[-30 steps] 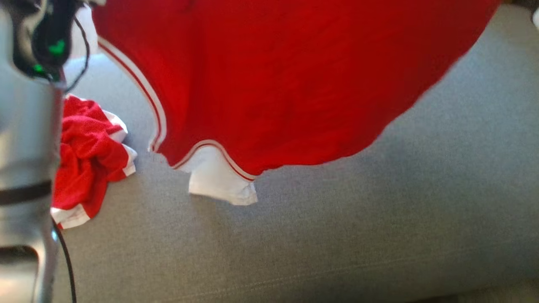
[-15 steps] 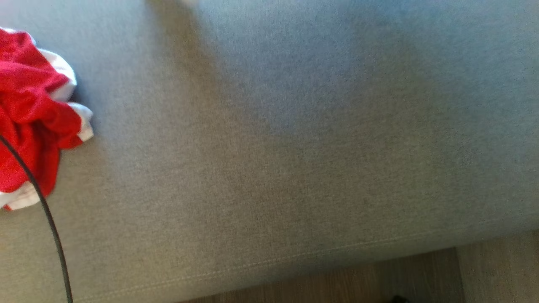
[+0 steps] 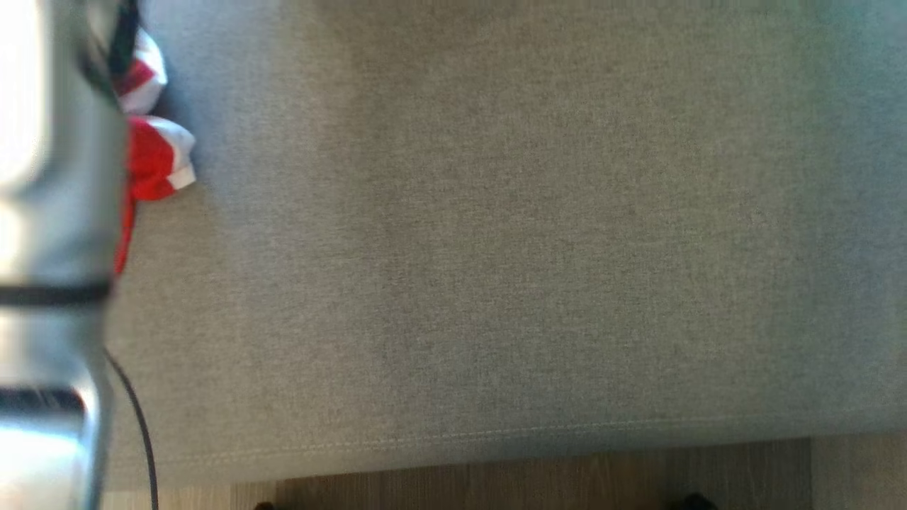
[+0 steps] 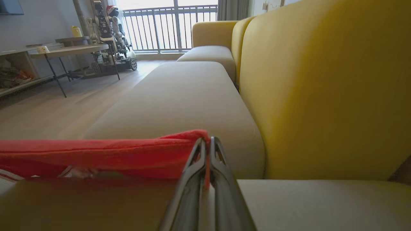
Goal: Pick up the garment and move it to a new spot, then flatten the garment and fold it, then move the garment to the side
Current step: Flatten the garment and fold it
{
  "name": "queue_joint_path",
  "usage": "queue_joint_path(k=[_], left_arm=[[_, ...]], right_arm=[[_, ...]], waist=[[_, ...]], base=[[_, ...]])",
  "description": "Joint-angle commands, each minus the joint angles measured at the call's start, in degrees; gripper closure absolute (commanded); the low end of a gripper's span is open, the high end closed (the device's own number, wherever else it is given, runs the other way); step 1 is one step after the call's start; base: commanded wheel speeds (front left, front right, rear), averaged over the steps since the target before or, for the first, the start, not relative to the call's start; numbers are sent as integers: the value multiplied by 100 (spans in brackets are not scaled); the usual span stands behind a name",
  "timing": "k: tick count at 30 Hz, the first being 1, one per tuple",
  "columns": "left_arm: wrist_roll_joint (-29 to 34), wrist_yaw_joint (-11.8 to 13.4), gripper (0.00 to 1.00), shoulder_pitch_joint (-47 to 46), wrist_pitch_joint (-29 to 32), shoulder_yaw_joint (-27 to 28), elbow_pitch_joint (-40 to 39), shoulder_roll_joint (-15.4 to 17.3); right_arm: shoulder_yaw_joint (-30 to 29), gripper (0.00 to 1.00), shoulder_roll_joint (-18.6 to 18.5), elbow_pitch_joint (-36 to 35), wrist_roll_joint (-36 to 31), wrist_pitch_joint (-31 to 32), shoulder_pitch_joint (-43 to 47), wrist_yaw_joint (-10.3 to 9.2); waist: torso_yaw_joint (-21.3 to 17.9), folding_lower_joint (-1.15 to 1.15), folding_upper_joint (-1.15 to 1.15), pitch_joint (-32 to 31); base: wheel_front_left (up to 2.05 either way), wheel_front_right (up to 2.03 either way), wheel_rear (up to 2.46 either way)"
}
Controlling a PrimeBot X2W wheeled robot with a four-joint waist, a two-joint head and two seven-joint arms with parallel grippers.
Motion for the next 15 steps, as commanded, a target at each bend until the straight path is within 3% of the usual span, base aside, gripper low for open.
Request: queue_joint_path(k=[1,10,15], left_arm=[[-45,-56,100,130,-24,167,-322,182],[-704,-247,100,3324,-2,94,-878,168],[-1117,-1,100,4885,192,283,-1540,245]], right_arm=[[6,100,-57,-127,79,-62,161,-2],[58,100,-311,8,518,-88,2329,-2],[44,100,-176,-416,658,-82,3565,-2]], waist=[[54,-1,0,-290],[68,-1,0,-1352],[-72,-1,0,-1795]], base=[[0,0,0],[0,0,0],[0,0,0]])
